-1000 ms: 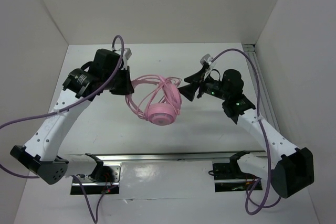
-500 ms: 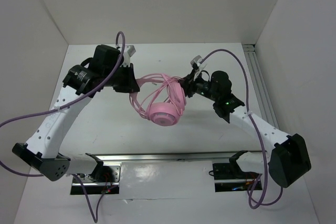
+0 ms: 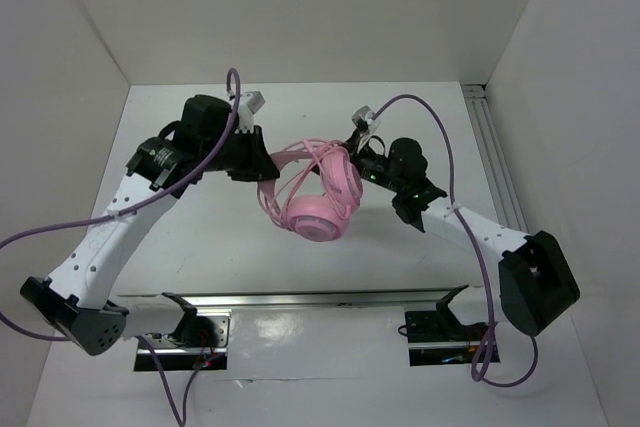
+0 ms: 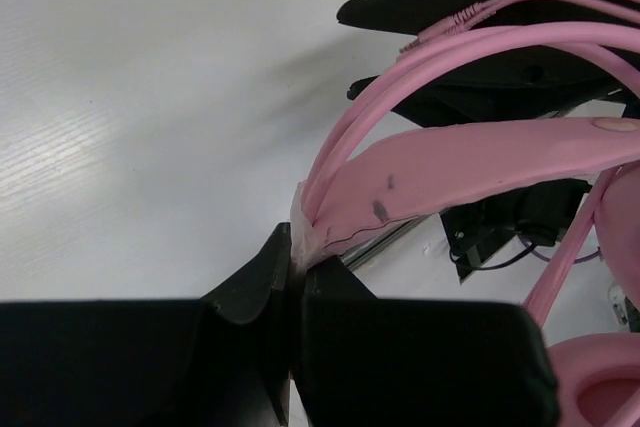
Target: Wrap the headphones
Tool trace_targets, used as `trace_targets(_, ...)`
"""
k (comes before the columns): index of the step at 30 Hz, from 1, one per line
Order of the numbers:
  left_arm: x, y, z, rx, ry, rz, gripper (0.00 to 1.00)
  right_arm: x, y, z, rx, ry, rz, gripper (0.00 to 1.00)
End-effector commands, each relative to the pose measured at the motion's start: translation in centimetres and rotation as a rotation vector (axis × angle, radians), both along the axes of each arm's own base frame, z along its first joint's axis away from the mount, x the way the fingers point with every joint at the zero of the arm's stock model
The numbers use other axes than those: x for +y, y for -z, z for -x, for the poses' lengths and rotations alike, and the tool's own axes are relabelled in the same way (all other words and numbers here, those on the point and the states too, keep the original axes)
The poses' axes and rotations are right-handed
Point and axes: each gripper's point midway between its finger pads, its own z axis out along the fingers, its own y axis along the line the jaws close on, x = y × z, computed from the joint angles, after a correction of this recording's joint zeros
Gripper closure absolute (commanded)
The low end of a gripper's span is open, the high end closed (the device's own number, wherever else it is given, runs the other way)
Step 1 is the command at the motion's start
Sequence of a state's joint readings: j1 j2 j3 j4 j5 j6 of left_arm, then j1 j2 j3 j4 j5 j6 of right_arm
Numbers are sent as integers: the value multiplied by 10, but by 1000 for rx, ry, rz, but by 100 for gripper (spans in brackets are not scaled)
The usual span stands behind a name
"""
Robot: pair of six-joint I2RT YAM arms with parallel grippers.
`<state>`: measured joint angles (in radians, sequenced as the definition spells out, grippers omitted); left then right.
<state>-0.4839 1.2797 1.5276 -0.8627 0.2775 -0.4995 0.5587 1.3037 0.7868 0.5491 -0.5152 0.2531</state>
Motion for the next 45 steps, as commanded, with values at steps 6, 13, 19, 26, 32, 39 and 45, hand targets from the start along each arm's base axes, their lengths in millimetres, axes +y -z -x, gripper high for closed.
trace_targets(6,-4,-40,-21,-251,-142,166,100,22,-16,30,-21,-114,-116,33)
trace_targets(13,11,-30,-30,-271,-242,184,100,11,8,33,13,-82,-76,0)
trace_targets(19,19,-31,-36,-229,-294,219,100,-8,18,26,45,34,-51,0)
trace_targets(26,34,-27,-43,-196,-360,224,100,-43,55,-3,151,278,13,0)
trace_targets(32,52,0,-51,-157,-449,173,100,-75,109,-14,303,489,117,0)
trace_targets(39,67,39,-62,-118,-497,152,100,-135,141,-7,448,808,159,0)
trace_targets(45,68,73,-58,-61,-491,130,100,-159,117,12,415,868,100,0)
